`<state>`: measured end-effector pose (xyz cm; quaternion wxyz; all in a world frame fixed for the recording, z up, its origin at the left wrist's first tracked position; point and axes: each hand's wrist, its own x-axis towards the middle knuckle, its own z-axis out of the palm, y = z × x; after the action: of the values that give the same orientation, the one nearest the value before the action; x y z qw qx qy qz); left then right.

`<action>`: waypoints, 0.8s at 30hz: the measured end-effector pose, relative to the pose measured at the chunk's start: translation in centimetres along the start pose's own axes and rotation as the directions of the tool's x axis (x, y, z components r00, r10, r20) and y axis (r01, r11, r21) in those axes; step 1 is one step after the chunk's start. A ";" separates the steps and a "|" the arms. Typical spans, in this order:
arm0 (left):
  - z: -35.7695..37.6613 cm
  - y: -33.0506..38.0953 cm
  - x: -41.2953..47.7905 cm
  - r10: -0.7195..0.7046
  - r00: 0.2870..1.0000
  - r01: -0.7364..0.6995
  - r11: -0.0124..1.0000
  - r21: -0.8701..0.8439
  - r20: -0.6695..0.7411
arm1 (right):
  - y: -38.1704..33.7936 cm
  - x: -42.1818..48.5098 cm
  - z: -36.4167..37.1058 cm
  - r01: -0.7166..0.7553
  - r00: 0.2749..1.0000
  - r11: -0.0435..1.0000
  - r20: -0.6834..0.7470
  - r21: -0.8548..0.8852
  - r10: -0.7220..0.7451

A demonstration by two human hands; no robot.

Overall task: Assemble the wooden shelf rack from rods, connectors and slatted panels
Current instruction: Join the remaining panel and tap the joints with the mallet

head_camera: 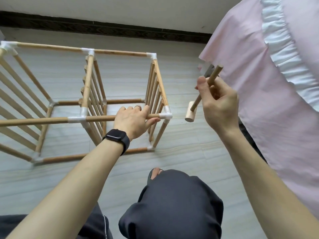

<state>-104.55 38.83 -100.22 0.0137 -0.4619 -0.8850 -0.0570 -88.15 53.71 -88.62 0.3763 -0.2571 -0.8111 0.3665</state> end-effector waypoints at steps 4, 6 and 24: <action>0.2 -0.1 0.0 -0.013 1.000 0.013 1.000 -0.005 -0.004 | -1.2 2.8 2.3 -0.014 0.998 0.991 -0.053 0.132 0.021; 0.2 -0.2 0.0 -0.009 1.000 0.009 1.000 0.002 -0.006 | -1.9 3.4 3.9 -0.087 0.993 0.920 -0.043 0.382 0.112; 0.4 -0.2 0.8 -0.029 1.000 0.029 0.996 0.080 -0.006 | 0.4 2.6 9.7 -0.223 0.935 0.759 -0.087 0.611 0.345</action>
<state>-105.17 39.36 -100.54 0.0335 -0.4478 -0.8932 -0.0230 -97.30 51.86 -92.20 0.4544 -0.2816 -0.5666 0.6271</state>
